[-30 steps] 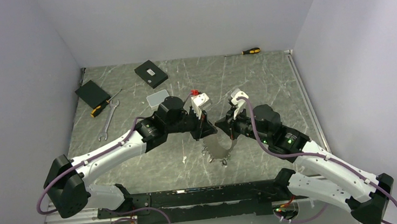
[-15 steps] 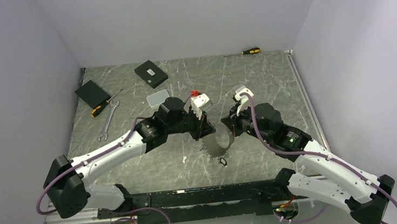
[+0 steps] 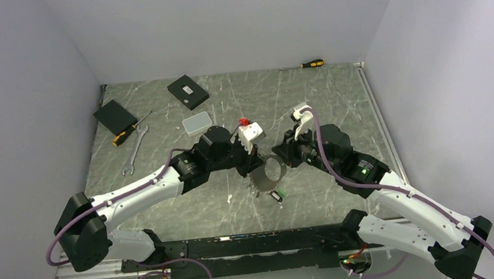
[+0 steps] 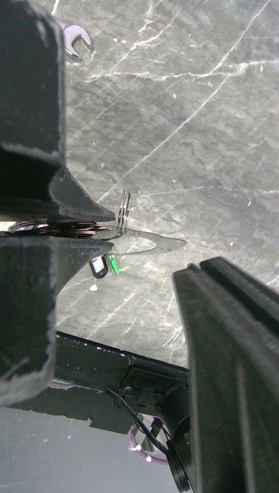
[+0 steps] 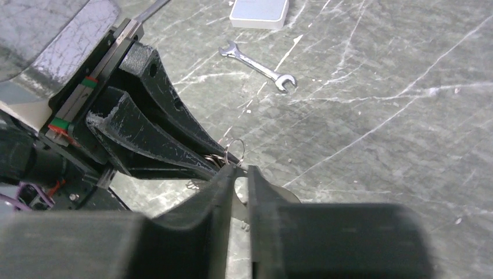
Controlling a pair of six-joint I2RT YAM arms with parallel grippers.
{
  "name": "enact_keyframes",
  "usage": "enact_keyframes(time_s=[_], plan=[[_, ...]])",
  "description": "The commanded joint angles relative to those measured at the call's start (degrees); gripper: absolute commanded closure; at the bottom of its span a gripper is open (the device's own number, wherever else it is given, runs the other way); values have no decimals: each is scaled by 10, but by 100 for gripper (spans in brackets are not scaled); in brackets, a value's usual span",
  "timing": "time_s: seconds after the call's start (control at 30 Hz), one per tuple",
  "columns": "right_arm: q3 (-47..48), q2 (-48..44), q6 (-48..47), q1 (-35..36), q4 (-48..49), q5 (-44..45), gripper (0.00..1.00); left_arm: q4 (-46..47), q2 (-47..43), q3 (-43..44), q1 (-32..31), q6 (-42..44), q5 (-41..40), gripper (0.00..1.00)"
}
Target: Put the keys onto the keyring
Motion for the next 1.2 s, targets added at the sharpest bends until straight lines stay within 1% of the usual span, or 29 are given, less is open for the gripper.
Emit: enact_keyframes(time_s=[0.0, 0.03, 0.1, 0.33, 0.63, 0.73, 0.9, 1.03, 1.13, 1.17], plan=[[28, 10, 8, 0, 9, -15, 75, 49, -11, 11, -3, 16, 5, 100], [32, 18, 8, 0, 4, -16, 70, 50, -13, 11, -4, 15, 9, 100], [43, 36, 12, -1, -7, -16, 67, 55, -17, 9, -4, 14, 16, 100], [49, 63, 32, 0, 7, -21, 64, 55, -23, 6, -5, 16, 20, 100], [47, 82, 40, 0, 23, -26, 64, 51, -14, 10, -7, 17, 9, 100], [48, 90, 38, 1, 22, -41, 64, 49, -9, 12, -8, 17, 6, 100], [42, 95, 36, 3, 24, -40, 69, 48, -10, 14, -10, 18, 5, 100], [41, 98, 33, 3, 19, -31, 80, 46, -11, 15, -11, 20, 3, 100], [43, 99, 32, 3, 8, -30, 84, 45, -15, 14, -11, 21, 2, 100], [45, 98, 32, 3, 3, -17, 85, 45, -17, 12, -11, 21, 1, 100]])
